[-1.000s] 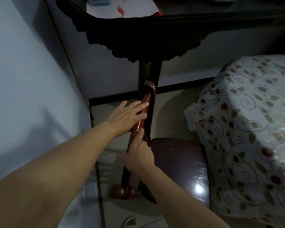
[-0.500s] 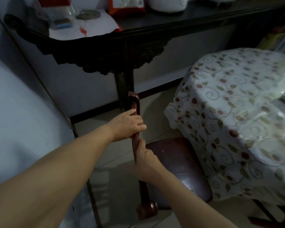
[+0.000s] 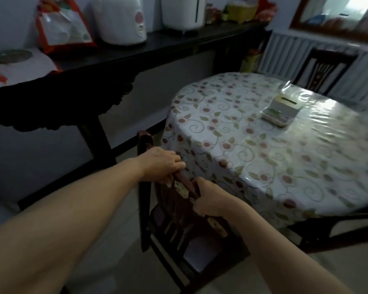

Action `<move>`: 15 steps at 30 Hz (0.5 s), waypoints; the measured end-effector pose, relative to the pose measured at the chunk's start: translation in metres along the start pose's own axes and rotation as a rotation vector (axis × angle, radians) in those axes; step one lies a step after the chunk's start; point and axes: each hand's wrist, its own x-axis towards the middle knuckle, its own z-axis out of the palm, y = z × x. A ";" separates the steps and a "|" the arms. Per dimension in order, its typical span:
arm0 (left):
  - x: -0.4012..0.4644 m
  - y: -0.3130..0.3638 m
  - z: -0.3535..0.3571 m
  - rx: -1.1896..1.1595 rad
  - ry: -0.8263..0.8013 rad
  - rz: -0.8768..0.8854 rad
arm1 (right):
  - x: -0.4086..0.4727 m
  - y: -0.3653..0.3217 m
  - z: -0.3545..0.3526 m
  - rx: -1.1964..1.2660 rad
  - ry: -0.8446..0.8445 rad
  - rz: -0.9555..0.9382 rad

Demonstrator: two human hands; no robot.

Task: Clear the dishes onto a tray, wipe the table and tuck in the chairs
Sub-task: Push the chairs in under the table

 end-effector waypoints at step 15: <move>0.088 -0.013 -0.016 -0.156 0.087 0.014 | -0.003 0.063 -0.056 -0.277 0.514 0.243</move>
